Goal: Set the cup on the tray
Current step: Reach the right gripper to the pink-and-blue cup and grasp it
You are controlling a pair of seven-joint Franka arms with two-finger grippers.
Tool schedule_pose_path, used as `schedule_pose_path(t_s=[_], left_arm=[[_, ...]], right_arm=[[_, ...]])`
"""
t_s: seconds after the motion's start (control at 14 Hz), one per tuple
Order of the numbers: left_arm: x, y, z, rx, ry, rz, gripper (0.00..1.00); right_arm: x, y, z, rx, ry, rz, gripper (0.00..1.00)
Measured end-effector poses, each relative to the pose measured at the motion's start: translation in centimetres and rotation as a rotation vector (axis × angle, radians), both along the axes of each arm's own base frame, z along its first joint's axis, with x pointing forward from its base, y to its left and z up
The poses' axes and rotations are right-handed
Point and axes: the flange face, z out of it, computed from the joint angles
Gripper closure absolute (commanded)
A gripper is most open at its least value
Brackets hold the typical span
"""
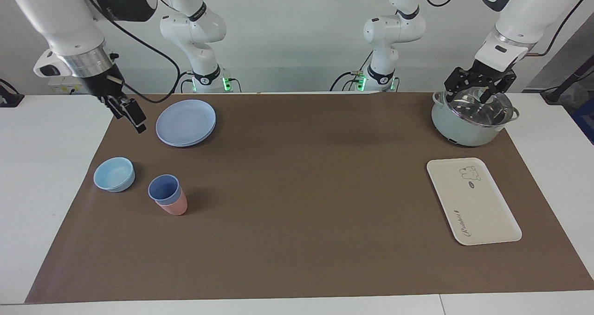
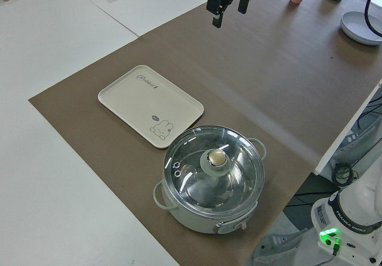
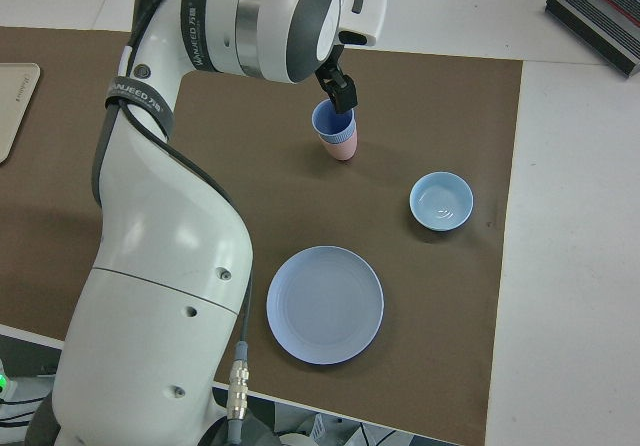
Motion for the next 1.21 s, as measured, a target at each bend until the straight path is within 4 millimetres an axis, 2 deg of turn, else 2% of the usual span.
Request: schedule_pose_path(t_s=[0.29, 0.5, 0.71, 0.93, 1.21], left_arm=[[0.0, 0.0, 0.0, 0.000, 0.000, 0.000, 0.00], [0.0, 0.0, 0.0, 0.000, 0.000, 0.000, 0.00], [0.0, 0.0, 0.0, 0.000, 0.000, 0.000, 0.00], [0.0, 0.0, 0.0, 0.000, 0.000, 0.000, 0.00], [0.0, 0.0, 0.0, 0.000, 0.000, 0.000, 0.00]], right_arm=[[4.2, -3.8, -5.6, 0.108, 0.048, -0.199, 0.08], [6.2, -5.6, -10.3, 0.165, 0.084, -0.279, 0.07], [7.2, -7.7, -15.2, 0.182, 0.129, -0.321, 0.06], [7.9, -8.8, -20.0, 0.224, 0.184, -0.354, 0.06], [8.4, -8.9, -24.0, 0.289, 0.222, -0.381, 0.06]])
